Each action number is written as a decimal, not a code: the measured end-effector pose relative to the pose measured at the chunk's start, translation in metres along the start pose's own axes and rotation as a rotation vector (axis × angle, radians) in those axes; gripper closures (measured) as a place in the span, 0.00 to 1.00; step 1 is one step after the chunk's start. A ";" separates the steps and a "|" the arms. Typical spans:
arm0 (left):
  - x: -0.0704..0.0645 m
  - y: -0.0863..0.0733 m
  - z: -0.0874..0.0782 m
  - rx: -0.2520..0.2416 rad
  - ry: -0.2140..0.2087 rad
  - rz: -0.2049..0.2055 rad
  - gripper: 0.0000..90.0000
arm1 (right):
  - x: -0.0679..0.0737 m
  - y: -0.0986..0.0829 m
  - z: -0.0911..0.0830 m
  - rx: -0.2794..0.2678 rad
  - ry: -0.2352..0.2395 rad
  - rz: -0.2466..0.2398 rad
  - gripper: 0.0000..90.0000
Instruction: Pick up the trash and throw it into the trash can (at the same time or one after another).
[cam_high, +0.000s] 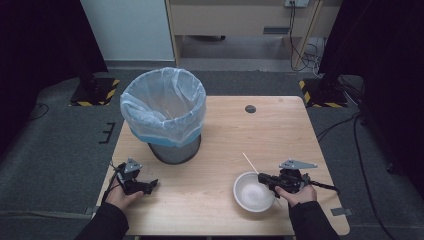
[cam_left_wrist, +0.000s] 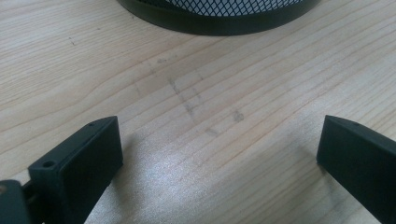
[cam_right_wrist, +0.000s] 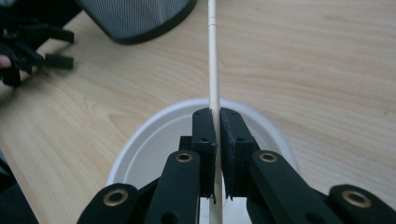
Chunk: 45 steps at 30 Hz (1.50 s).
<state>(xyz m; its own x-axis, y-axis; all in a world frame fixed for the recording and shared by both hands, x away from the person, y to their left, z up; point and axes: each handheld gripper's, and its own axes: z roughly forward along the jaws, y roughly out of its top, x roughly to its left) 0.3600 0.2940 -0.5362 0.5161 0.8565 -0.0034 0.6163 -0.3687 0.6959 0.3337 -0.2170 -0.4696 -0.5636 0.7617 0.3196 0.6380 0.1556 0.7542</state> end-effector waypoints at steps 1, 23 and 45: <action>0.000 0.000 0.000 0.000 0.000 0.000 0.00 | -0.001 0.001 -0.001 -0.017 0.000 0.001 0.95; 0.000 0.000 0.000 0.000 -0.002 0.002 0.00 | -0.003 0.024 -0.027 -0.300 -0.019 0.024 0.95; 0.000 0.000 0.000 0.000 -0.001 0.002 0.00 | 0.007 0.069 -0.052 -0.508 0.008 -0.011 0.95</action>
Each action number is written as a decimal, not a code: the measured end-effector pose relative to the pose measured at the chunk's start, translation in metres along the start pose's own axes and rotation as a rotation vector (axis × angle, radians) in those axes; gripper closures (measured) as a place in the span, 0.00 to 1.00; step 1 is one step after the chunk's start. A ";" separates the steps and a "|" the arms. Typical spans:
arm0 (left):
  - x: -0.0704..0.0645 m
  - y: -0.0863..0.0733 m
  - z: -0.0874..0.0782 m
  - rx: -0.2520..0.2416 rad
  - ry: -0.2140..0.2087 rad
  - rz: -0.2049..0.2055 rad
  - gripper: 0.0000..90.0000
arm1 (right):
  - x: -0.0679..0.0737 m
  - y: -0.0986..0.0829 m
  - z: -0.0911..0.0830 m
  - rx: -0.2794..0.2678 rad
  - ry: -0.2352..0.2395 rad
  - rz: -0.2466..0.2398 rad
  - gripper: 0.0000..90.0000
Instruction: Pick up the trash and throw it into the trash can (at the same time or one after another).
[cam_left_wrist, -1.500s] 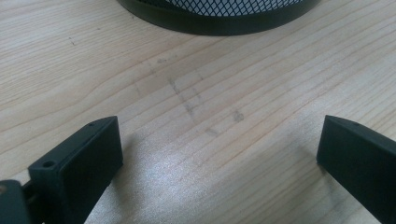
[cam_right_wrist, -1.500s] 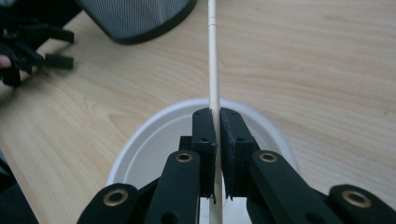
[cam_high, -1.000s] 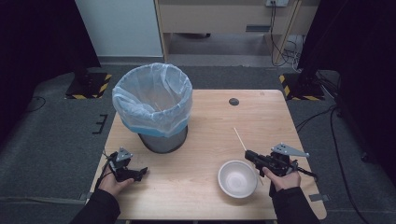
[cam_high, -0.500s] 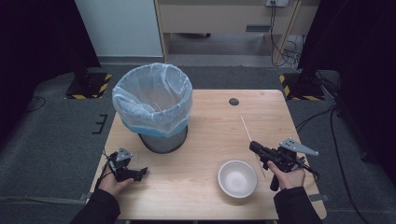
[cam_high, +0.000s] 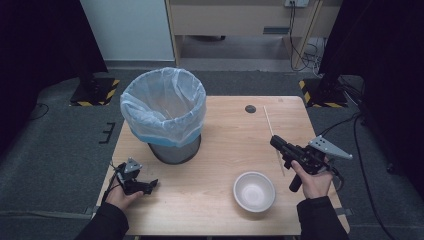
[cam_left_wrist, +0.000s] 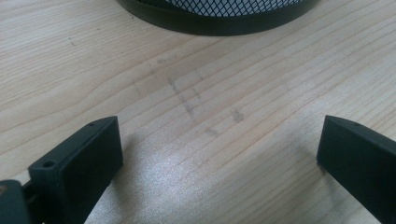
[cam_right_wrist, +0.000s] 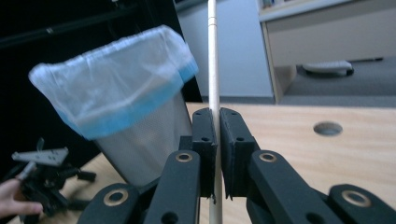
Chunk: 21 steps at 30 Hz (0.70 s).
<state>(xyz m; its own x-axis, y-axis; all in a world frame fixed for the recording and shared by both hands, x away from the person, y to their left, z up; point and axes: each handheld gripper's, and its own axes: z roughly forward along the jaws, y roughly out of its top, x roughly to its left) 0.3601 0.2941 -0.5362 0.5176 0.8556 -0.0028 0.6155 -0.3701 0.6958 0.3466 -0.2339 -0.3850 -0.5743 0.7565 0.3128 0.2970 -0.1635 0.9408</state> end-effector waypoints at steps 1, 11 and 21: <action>0.000 0.000 0.000 -0.001 0.000 0.000 0.00 | 0.001 0.003 0.001 -0.008 0.006 0.002 0.95; 0.000 0.000 0.000 -0.001 0.000 0.000 0.00 | 0.012 0.027 0.009 -0.087 0.033 0.001 0.95; 0.000 0.000 0.000 -0.001 -0.001 0.000 0.00 | 0.020 0.056 0.017 -0.145 0.033 -0.010 0.95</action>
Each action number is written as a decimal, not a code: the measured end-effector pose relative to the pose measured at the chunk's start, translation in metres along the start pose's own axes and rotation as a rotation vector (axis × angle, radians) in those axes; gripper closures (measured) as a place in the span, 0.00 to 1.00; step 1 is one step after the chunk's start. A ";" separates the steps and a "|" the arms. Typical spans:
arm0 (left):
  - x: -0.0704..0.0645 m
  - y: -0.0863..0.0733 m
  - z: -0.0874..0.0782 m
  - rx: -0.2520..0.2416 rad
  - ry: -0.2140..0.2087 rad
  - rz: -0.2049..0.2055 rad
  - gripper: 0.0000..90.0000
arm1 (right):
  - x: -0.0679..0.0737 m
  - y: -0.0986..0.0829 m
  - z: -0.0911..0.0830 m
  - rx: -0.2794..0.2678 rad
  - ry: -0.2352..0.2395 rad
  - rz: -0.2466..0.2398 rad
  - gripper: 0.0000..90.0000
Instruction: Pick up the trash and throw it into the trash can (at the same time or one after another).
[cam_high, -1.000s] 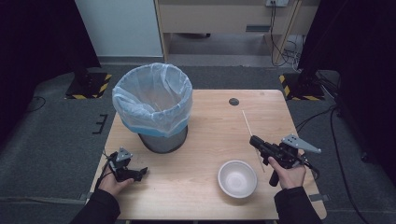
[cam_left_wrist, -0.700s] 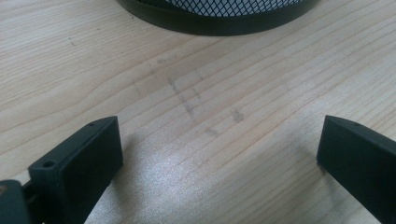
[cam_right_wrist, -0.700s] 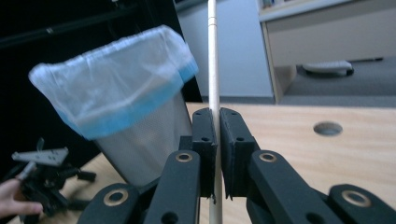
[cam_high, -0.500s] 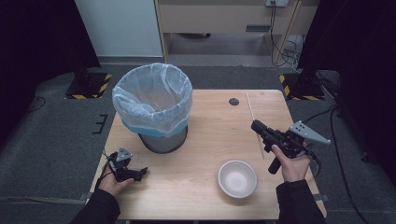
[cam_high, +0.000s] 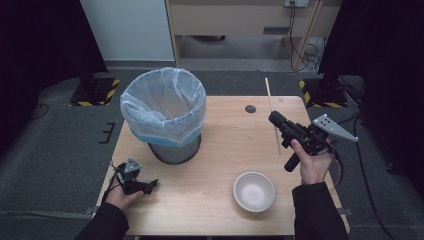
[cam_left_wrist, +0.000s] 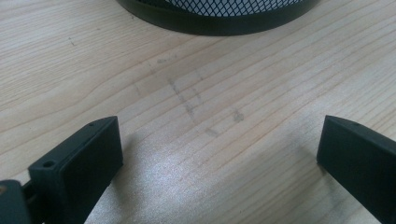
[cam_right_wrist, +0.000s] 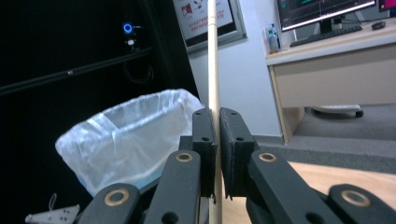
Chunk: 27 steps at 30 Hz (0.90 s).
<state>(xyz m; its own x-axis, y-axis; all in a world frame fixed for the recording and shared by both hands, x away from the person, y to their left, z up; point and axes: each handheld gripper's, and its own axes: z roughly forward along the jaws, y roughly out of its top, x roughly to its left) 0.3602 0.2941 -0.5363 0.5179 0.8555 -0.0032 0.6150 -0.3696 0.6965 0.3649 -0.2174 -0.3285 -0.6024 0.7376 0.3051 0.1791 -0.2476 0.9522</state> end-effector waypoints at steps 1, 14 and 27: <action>0.000 0.000 0.000 0.001 0.000 0.000 0.00 | 0.001 0.003 0.002 -0.005 0.002 -0.002 0.95; 0.000 0.000 0.000 0.000 0.000 0.000 0.00 | 0.022 0.029 0.030 -0.036 0.030 -0.033 0.95; 0.000 0.000 0.000 0.000 -0.001 0.002 0.00 | 0.043 0.049 0.061 -0.050 0.051 -0.064 0.95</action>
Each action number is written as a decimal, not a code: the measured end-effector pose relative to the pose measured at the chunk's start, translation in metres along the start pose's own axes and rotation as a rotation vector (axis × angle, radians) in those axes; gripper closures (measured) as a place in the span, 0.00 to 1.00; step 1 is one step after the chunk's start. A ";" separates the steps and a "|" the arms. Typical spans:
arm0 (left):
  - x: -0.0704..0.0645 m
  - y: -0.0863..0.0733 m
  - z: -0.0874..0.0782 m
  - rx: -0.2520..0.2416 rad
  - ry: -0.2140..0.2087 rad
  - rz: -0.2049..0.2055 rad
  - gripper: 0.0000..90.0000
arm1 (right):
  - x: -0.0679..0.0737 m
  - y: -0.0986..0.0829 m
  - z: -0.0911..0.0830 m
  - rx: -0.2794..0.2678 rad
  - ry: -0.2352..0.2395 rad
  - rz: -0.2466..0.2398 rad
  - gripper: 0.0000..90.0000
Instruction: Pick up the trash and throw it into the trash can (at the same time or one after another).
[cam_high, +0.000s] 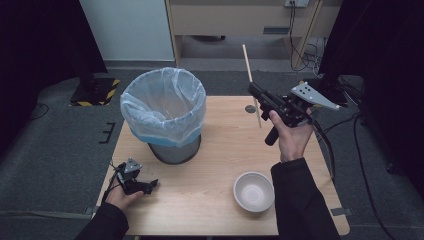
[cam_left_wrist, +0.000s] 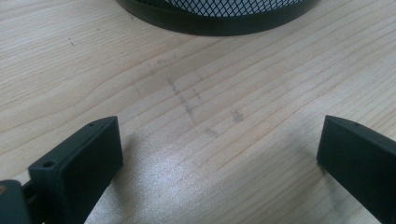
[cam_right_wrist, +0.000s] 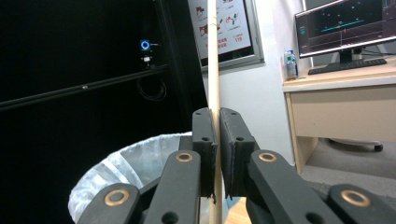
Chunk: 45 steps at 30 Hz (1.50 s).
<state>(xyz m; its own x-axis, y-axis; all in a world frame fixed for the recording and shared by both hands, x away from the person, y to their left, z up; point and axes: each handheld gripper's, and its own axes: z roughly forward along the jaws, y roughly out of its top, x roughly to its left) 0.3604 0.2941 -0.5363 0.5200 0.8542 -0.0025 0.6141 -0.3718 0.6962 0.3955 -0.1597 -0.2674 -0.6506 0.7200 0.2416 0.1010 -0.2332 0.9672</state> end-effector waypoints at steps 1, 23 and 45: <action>0.000 0.000 0.000 -0.001 0.000 -0.002 0.00 | 0.001 0.001 0.003 0.001 0.003 -0.004 0.95; 0.000 0.000 0.000 -0.002 0.000 0.000 0.00 | 0.032 0.013 0.062 0.017 0.058 -0.045 0.95; 0.000 0.000 0.000 -0.002 -0.001 0.001 0.00 | 0.041 0.003 0.112 0.057 0.073 -0.044 0.95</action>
<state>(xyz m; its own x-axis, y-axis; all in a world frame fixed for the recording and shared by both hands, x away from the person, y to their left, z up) 0.3607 0.2937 -0.5365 0.5214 0.8533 -0.0030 0.6122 -0.3716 0.6979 0.4537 -0.0574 -0.2453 -0.7081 0.6790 0.1941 0.1120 -0.1634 0.9802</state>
